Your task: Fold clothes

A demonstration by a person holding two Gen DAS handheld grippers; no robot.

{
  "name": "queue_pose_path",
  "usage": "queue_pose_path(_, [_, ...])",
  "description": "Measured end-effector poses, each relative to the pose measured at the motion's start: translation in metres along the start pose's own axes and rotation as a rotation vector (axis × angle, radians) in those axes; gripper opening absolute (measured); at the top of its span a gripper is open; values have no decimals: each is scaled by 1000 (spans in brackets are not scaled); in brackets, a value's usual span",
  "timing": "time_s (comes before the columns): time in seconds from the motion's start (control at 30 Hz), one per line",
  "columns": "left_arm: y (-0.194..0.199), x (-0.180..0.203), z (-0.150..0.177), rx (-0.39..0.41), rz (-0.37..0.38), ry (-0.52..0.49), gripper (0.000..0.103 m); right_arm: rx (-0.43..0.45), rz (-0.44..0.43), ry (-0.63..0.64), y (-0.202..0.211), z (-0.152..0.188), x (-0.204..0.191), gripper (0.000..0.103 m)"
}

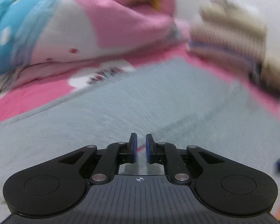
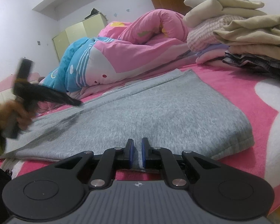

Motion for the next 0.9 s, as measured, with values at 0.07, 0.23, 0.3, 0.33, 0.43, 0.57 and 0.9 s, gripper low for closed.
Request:
queue_pose_path(0.07, [26, -10, 0, 17, 7, 55, 10, 1, -3, -2, 0, 0, 0, 7])
queue_pose_path(0.23, [75, -26, 21, -10, 44, 165, 10, -3, -8, -9, -1, 0, 1, 7])
queue_pose_path(0.3, [71, -26, 42, -66, 54, 160, 10, -7, -6, -11, -1, -1, 1, 7])
queue_pose_path(0.33, [67, -26, 52, -84, 45, 147, 10, -8, -3, -10, -1, -1, 0, 7])
queue_pose_path(0.43, [47, -44, 72, -104, -83, 102, 11, -12, 8, -7, -1, -1, -2, 7])
queue_pose_path(0.57, [36, -78, 67, -27, -172, 111, 11, -17, 27, 7, 0, -1, -5, 8])
queue_pose_path(0.9, [57, -126, 52, 20, -328, 195, 10, -7, 49, 9, 3, 1, -9, 8])
Point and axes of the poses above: each gripper's, at about its wrist camera, not at the fingertips, and y roughly against the way its jaws point, x to its right, z to its underside, the point moved 3 cm from there along -y, roughly the way its jaws point, and after that the axes turned 13 degrees about z, right-handed, at the moved point
